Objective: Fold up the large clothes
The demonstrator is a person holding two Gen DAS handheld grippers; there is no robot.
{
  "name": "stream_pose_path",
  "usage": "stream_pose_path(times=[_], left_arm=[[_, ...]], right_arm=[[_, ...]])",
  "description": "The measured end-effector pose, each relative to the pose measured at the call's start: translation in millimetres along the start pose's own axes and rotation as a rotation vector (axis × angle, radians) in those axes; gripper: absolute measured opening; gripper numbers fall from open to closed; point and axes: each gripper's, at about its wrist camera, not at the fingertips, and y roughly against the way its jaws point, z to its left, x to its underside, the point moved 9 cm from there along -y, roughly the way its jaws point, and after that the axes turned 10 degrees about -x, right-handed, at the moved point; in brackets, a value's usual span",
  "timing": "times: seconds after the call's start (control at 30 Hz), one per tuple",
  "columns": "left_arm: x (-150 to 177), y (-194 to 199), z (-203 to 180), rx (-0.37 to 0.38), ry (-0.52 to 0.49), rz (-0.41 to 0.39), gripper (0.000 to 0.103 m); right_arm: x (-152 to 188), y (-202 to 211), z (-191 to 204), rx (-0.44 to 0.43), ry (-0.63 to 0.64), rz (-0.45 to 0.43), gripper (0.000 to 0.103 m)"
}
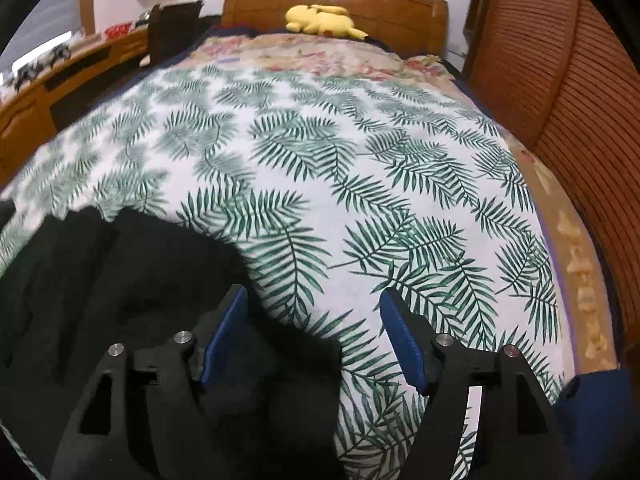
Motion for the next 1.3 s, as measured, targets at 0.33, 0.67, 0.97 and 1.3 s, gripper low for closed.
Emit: stream_pose_path(times=[0.33, 0.67, 0.97, 1.3], left_arm=[[14, 3, -20, 0.034, -0.054, 0.036, 0.029], [28, -5, -41, 0.078, -0.094, 0.08, 0.03], [41, 1, -68, 0.109, -0.162, 0.107, 0.03], [66, 15, -96, 0.142, -0.211, 0.143, 0.03]], right_arm=[[30, -30, 0, -0.043, -0.03, 0.11, 0.071], [51, -73, -11, -0.123, -0.122, 0.214, 0.008], [22, -46, -25, 0.054, -0.018, 0.054, 0.003], [34, 11, -13, 0.096, -0.003, 0.022, 0.057]])
